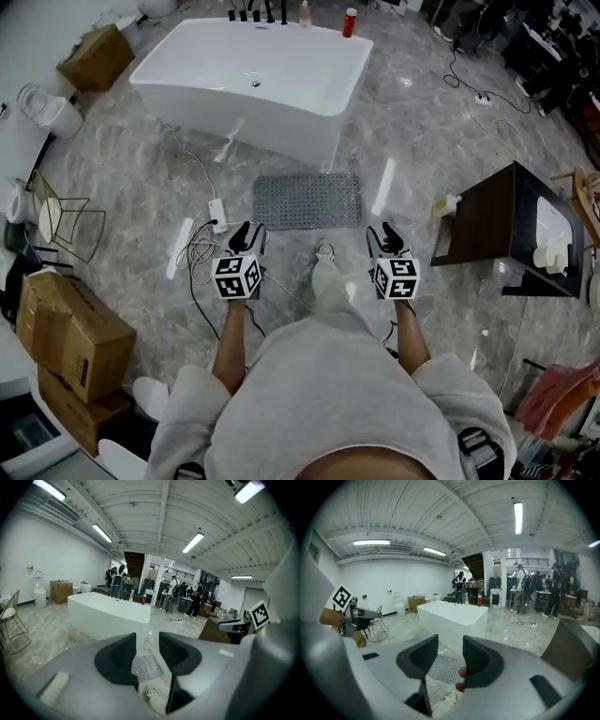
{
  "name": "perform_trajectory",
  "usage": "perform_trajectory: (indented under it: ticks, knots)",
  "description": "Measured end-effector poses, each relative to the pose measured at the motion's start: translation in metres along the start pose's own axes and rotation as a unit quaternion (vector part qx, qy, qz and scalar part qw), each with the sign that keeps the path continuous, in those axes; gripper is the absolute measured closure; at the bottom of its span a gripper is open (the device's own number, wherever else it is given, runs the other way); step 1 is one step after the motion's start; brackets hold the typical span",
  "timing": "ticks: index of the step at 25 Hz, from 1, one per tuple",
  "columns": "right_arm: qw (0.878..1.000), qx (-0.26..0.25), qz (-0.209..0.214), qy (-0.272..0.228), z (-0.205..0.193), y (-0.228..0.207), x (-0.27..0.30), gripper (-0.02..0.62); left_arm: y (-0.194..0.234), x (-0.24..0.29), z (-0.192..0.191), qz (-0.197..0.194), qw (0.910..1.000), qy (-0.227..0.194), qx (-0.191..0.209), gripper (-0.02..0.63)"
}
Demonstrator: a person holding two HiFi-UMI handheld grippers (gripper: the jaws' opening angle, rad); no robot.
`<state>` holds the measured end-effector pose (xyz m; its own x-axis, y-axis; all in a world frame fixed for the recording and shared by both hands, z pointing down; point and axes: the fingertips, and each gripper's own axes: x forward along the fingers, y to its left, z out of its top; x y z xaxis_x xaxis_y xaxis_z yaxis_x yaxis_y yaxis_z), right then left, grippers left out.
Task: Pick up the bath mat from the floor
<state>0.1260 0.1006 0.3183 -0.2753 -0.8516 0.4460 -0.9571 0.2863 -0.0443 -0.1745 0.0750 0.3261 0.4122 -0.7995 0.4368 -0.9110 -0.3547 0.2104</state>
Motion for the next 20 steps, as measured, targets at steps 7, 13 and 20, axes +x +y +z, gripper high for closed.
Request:
perform_trajectory:
  ticks: [7,13,20]
  knots:
    - [1.0,0.005,0.012,0.01,0.022,-0.033,0.06,0.436,0.014,0.058,0.022,0.013,0.9997,0.018,-0.009,0.445]
    - [0.999,0.006,0.02,0.028,0.048,-0.065,0.115,0.436,0.026,0.113,0.049,0.021,0.9991,0.032,-0.017,0.445]
    - [0.998,0.006,0.037,0.048,0.066,-0.097,0.178,0.436,0.04,0.176,0.069,0.034,0.9977,0.053,-0.025,0.445]
